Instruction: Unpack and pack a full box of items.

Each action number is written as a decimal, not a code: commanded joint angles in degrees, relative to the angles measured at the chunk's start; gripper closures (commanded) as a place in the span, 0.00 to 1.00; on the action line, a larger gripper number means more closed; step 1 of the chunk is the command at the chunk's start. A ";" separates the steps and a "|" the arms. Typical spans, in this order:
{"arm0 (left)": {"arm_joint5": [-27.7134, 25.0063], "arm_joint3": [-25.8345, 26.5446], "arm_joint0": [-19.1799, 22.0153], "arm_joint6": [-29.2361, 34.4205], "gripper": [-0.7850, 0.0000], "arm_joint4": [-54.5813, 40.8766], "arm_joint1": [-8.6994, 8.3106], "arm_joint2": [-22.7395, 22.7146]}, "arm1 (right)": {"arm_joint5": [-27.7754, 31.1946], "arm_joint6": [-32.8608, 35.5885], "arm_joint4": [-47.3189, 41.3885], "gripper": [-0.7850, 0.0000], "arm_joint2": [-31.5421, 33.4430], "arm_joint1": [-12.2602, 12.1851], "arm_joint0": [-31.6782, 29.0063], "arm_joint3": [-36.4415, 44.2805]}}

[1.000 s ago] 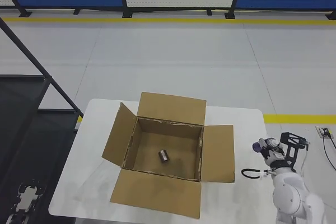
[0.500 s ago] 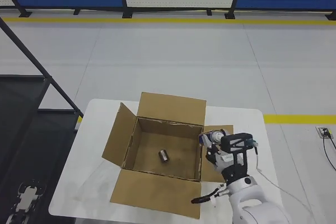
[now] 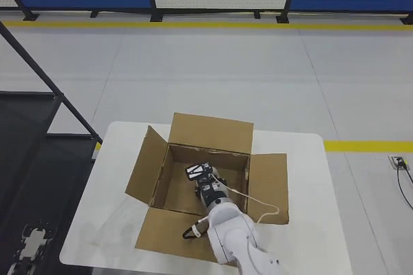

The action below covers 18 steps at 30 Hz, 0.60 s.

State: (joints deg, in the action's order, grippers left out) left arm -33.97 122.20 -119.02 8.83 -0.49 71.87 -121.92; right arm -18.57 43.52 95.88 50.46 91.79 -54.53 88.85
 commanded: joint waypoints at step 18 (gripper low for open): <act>0.00 0.00 0.00 0.00 0.00 0.00 0.00 0.00 | -4.58 -0.12 -7.42 0.77 0.87 4.31 11.80 -23.41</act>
State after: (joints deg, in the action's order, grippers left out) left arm -33.97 122.20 -119.02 8.83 -0.49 71.87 -121.92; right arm -23.19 43.43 88.41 51.19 96.07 -42.72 65.63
